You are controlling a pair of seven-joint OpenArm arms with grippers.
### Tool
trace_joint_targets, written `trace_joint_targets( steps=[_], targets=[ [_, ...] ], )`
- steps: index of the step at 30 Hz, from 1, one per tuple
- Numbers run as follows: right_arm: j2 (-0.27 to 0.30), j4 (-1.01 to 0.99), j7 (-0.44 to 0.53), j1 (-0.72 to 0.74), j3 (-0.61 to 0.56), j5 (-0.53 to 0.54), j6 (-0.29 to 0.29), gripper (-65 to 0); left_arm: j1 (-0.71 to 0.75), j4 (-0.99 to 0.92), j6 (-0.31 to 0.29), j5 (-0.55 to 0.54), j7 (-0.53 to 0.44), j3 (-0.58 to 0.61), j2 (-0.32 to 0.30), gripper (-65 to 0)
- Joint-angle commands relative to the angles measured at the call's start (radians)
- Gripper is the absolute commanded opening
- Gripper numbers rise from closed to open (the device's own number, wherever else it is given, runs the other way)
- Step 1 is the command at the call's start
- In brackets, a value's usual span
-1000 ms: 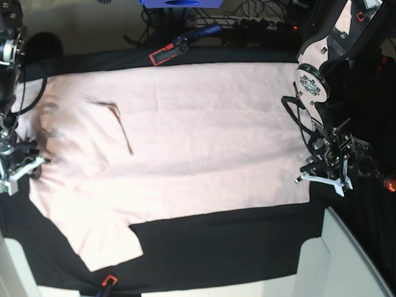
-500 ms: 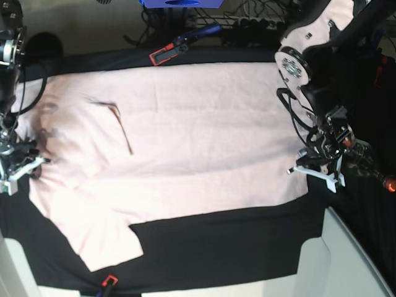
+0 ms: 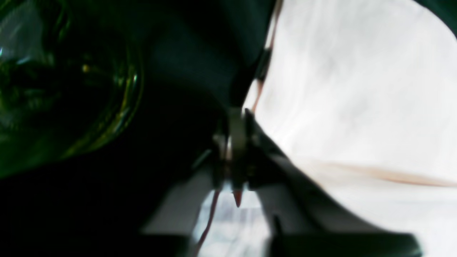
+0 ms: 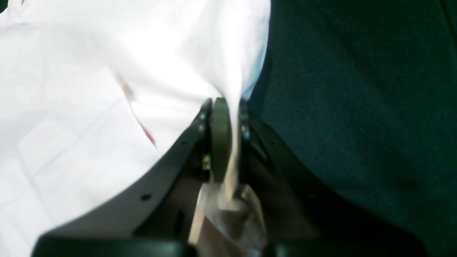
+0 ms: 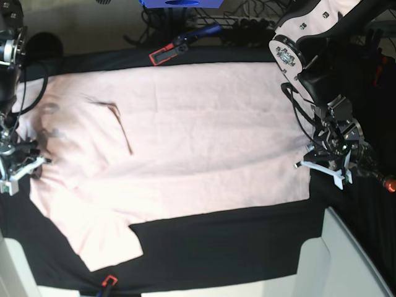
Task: Fold the T-shirt properly
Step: 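Hold the side edge with the left gripper and lift it slightly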
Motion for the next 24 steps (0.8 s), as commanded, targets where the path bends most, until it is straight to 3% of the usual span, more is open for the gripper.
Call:
trace_joint_targets(
  steps=[1,4,7,10,19,24],
  targets=[
    [0.020,0.018,0.026,0.026,0.002,0.009,0.003,-64.3,-0.029,0.018,0.001,-0.007,-0.019,0.003,-0.010,-52.7],
    [0.020,0.018,0.026,0.024,0.001,0.007,0.003,-64.3,-0.035,0.018,0.001,-0.007,-0.021,0.003,-0.010,-36.6],
    [0.025,0.018,0.026,0.024,-0.041,0.007,0.003,-64.4,-0.070,-0.024,0.001,-0.001,-0.017,0.028,-0.014,-29.4],
    [0.026,0.018,0.026,0.026,-0.110,0.010,0.001,-64.7,-0.125,-0.178,0.004,-0.009,-0.024,0.106,-0.057,-29.2],
    [0.026,0.018,0.027,0.027,-0.108,0.010,0.001,-64.7,-0.234,-0.370,0.009,-0.009,-0.087,0.108,-0.128,-29.2],
    [0.026,0.018,0.027,0.029,-0.108,0.010,0.001,-64.7,-0.262,-0.517,0.118,-0.003,-0.194,0.114,-0.172,-28.7]
  ],
)
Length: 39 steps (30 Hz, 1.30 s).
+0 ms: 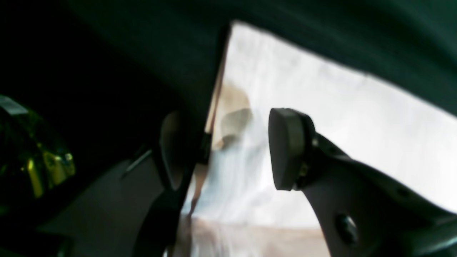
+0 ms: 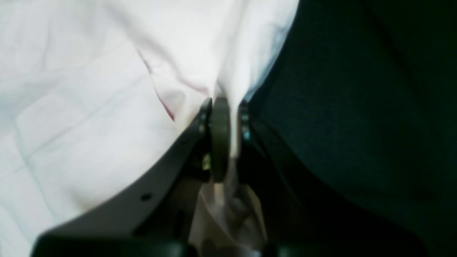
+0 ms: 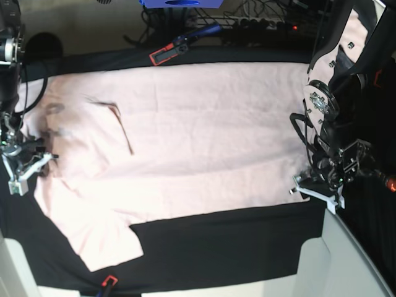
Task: Fold the T-shirt properly
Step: 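Hold the side edge with the left gripper and lift it slightly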
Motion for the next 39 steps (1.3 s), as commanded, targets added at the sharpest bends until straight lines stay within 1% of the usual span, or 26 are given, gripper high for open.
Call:
trace_joint_targets(
  steps=[1,5,11,12,13,17,19,25,27,29,30,32,36,39],
  targets=[
    [0.020,0.018,0.024,0.026,0.005,0.010,0.005,-64.7,-0.029,-0.019,0.011,0.005,-0.017,0.002,-0.018,-28.7],
    [0.021,0.018,0.024,0.027,0.004,0.010,0.005,-64.7,-0.041,-0.093,0.010,0.005,-0.070,0.002,-0.015,-28.7],
    [0.021,0.020,0.024,0.029,0.004,0.010,0.005,-64.7,-0.043,-0.093,0.010,0.005,-0.067,0.002,-0.008,-29.7],
    [0.021,0.020,0.024,0.029,0.004,0.010,0.005,-64.7,-0.043,-0.093,0.008,0.005,-0.067,0.002,-0.008,-31.6],
    [0.021,0.020,0.024,0.029,0.004,0.010,0.005,-64.7,-0.041,-0.093,0.008,0.005,-0.067,0.002,-0.008,-36.1],
    [0.021,0.020,0.024,0.029,0.002,0.010,0.005,-64.7,-0.037,-0.095,0.008,0.005,-0.067,0.002,-0.010,-58.1],
    [0.021,0.020,0.024,0.029,0.002,0.010,0.005,-64.7,-0.037,-0.095,0.008,0.005,-0.067,0.002,-0.012,-64.3],
    [0.021,0.020,0.024,0.029,0.000,0.010,0.005,-64.7,-0.044,-0.088,0.005,0.000,-0.066,0.002,-0.015,-65.0],
    [0.021,0.020,0.024,0.029,0.000,0.010,0.005,-64.7,-0.046,-0.087,-0.033,-0.001,-0.063,0.001,-0.013,-65.0],
    [0.021,0.020,0.024,0.029,0.000,0.010,0.005,-64.7,-0.046,-0.058,-0.071,-0.003,-0.029,0.001,-0.010,-65.0],
    [0.021,0.020,0.024,0.029,0.000,0.010,0.005,-64.7,-0.038,-0.024,-0.082,-0.003,-0.006,-0.001,-0.008,-65.0],
    [0.021,0.020,0.024,0.029,0.000,0.010,0.005,-64.7,-0.014,0.064,-0.084,-0.003,0.048,-0.001,0.010,-65.0],
    [0.021,0.020,0.024,0.038,0.000,0.010,0.005,-64.7,0.075,0.315,-0.085,-0.003,0.143,0.002,0.048,-65.0],
    [0.018,0.020,0.024,0.038,0.000,0.010,0.005,-64.7,0.128,0.461,-0.093,-0.003,0.214,0.002,0.076,-65.0]
  ],
)
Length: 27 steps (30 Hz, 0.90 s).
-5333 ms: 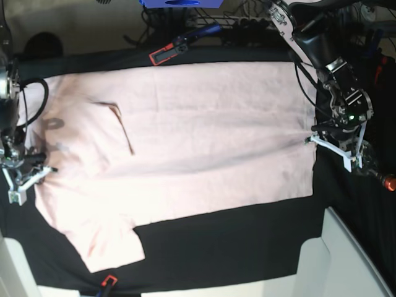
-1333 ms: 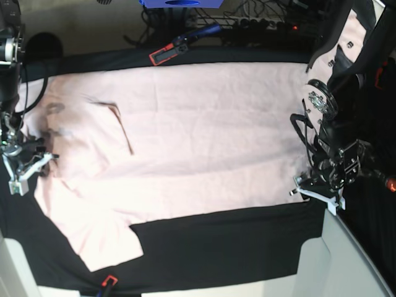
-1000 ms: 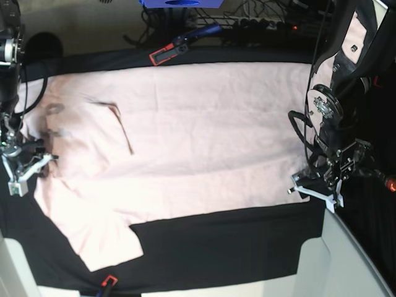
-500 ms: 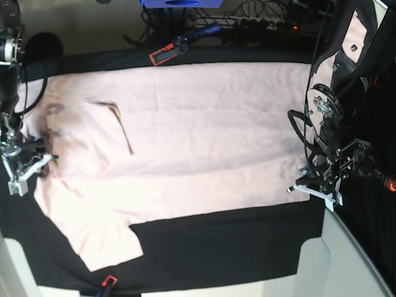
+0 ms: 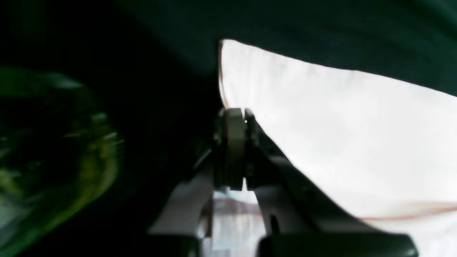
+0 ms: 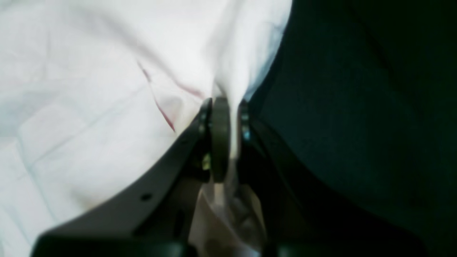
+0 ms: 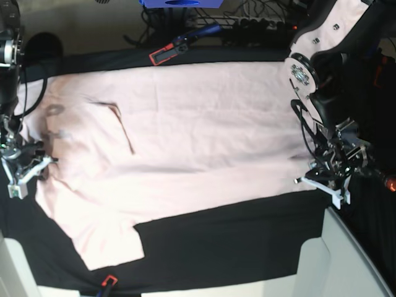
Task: Fold the T-shirt properly
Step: 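Hold the side edge with the left gripper and lift it slightly, then fold the pinched side edge across the shirt toward the other side with both grippers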
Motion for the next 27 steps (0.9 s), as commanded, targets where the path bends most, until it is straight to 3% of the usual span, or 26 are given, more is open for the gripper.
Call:
trace_joint_targets(
  steps=[1,5,14,17,20,23,27],
  targets=[
    [0.017,0.015,0.024,0.028,0.003,0.010,0.006,-64.7,-0.016,0.058,-0.016,-0.002,0.001,0.004,-0.005,-65.0],
    [0.014,0.015,0.024,0.030,0.003,0.010,0.006,-64.7,0.026,0.182,-0.099,-0.002,0.070,0.004,0.003,-65.0],
    [0.016,0.015,0.024,0.030,0.006,0.010,0.001,-64.7,0.111,0.291,-0.137,-0.002,0.101,0.005,0.052,-65.0],
    [0.020,0.015,0.024,0.030,0.006,0.010,-0.001,-64.7,0.142,0.352,-0.189,-0.002,0.112,0.005,0.081,-65.0],
    [0.022,0.015,0.024,0.031,0.006,0.010,-0.001,-64.7,0.152,0.423,-0.272,-0.002,0.190,0.005,0.106,-65.0],
    [0.022,0.015,0.024,0.030,0.006,0.010,-0.002,-64.7,0.181,0.476,-0.283,-0.002,0.211,0.008,0.121,-65.0],
    [0.022,0.015,0.024,0.028,0.007,0.010,-0.002,-64.7,0.260,0.518,-0.283,0.000,0.211,0.111,0.123,-65.0]
  ],
)
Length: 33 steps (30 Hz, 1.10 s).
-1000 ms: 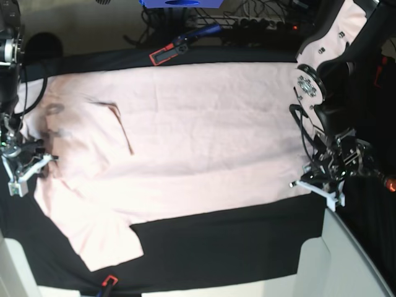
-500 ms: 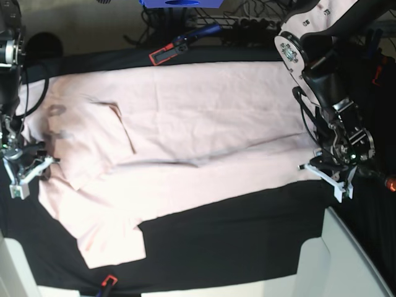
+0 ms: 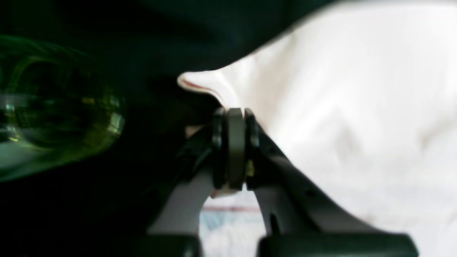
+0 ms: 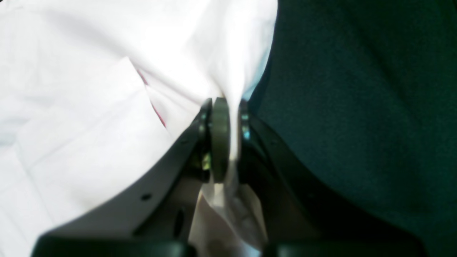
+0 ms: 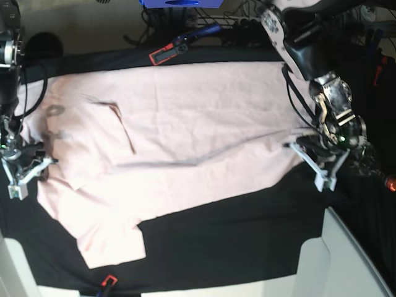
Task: Fold the T-shirt properly
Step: 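Fold the pinched side edge across the shirt toward the other side with both grippers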
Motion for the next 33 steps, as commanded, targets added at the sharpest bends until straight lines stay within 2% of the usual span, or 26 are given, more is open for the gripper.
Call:
trace_joint_targets(
  steps=[1,4,8,16,22,33],
  targets=[
    [0.021,0.015,0.023,0.025,0.007,0.009,0.001,-64.7,0.003,0.040,-0.001,-0.008,-0.010,0.022,0.000,-65.0],
    [0.021,0.015,0.023,0.025,0.007,0.009,0.001,-64.7,0.047,0.081,-0.001,-0.003,-0.010,0.060,0.000,-65.0],
    [0.021,0.015,0.023,0.025,0.007,0.009,0.001,-64.7,0.058,0.074,-0.001,-0.002,-0.010,0.054,-0.003,-65.0],
    [0.021,0.015,0.023,0.023,0.007,0.009,0.001,-64.7,0.139,0.074,0.030,-0.002,-0.010,0.065,-0.047,-65.0],
    [0.015,0.015,0.023,0.023,0.007,0.009,0.001,-64.7,0.133,0.026,0.031,-0.005,-0.014,0.057,-0.070,-65.0],
    [0.012,0.015,0.023,0.025,0.008,0.012,0.001,-64.3,0.129,0.025,0.051,-0.002,-0.016,0.063,-0.069,-65.0]
  ],
)
